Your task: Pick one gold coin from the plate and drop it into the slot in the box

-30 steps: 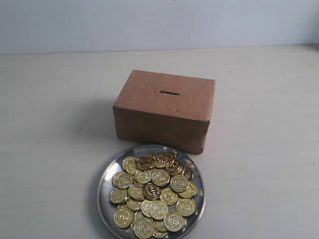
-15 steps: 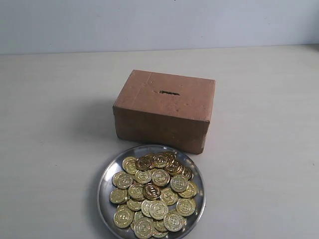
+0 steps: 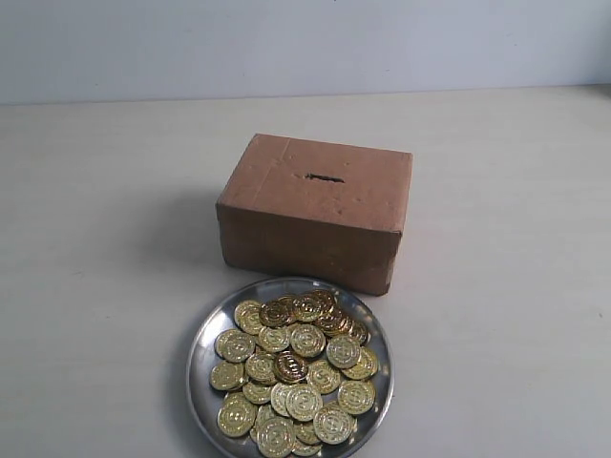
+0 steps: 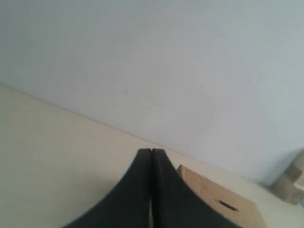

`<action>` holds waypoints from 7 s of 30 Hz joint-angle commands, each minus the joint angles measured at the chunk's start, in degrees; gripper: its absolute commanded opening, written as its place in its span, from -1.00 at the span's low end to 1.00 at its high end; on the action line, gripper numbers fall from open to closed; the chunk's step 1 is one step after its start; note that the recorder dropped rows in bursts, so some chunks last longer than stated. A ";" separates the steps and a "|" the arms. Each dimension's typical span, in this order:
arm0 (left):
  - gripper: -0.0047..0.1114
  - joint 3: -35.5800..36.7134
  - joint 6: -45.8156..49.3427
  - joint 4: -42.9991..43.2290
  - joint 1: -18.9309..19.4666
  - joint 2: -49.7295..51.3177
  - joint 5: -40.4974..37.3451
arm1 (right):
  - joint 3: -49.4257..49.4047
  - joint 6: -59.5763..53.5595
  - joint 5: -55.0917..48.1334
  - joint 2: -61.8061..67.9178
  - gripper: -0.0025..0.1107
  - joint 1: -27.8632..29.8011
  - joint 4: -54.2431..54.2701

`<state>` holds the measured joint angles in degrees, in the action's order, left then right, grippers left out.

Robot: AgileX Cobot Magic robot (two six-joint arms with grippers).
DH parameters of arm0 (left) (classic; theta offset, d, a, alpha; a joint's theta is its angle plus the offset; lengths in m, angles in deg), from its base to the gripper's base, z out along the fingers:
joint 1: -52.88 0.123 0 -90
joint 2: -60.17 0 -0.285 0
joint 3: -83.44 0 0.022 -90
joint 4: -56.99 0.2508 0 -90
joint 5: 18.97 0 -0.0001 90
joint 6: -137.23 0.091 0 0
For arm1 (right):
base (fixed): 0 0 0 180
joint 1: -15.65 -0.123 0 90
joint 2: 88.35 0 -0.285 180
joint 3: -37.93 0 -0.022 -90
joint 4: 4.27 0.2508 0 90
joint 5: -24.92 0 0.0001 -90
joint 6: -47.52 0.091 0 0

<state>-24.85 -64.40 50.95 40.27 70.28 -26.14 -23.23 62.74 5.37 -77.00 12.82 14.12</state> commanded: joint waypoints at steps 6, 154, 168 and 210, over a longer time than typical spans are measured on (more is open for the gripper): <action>-0.92 -13.41 44.67 -0.83 -16.21 13.93 -21.56 | 15.37 -31.61 -21.92 24.45 -0.96 -5.76 7.46; -0.92 -9.82 54.21 -0.70 -17.29 5.01 -17.90 | 46.60 -43.63 -24.03 107.18 0.08 -43.52 -8.03; -0.92 -9.82 54.21 -0.70 -17.29 5.01 -17.90 | 46.60 -43.36 -24.61 107.18 0.08 -43.52 -8.03; -0.92 -9.82 54.21 -0.70 -17.29 5.01 -17.90 | 47.87 -39.12 -27.52 110.43 0.04 -43.04 -10.59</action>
<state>-34.99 -10.15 50.48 23.23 75.66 -44.66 24.49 23.76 -21.98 32.81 -30.50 4.45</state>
